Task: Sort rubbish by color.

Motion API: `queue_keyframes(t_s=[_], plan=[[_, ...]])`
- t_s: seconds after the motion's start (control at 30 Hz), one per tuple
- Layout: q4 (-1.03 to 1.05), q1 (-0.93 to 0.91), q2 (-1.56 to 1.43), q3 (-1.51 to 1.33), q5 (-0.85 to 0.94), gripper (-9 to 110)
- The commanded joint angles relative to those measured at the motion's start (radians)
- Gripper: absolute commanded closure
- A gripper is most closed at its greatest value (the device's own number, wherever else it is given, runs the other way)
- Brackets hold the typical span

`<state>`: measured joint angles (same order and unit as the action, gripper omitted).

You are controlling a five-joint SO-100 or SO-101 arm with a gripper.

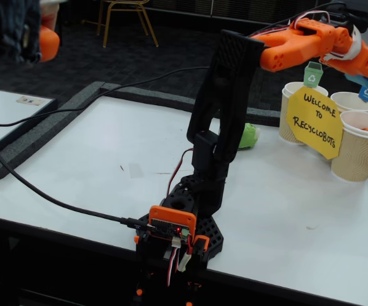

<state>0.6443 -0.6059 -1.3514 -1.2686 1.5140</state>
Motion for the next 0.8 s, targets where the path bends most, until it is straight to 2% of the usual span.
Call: queue_keyframes(t_s=[0.0, 0.17, 0.4, 0.63, 0.7, 0.77], plan=[[-0.054, -0.035, -0.035, 0.138, 0.029, 100], [-0.054, -0.04, -0.029, 0.129, 0.029, 81], [-0.054, -0.046, -0.028, 0.123, 0.029, 74], [-0.054, -0.048, -0.028, 0.123, 0.029, 75], [-0.054, -0.048, -0.029, 0.123, 0.029, 79], [-0.052, -0.048, -0.035, 0.123, 0.029, 91]])
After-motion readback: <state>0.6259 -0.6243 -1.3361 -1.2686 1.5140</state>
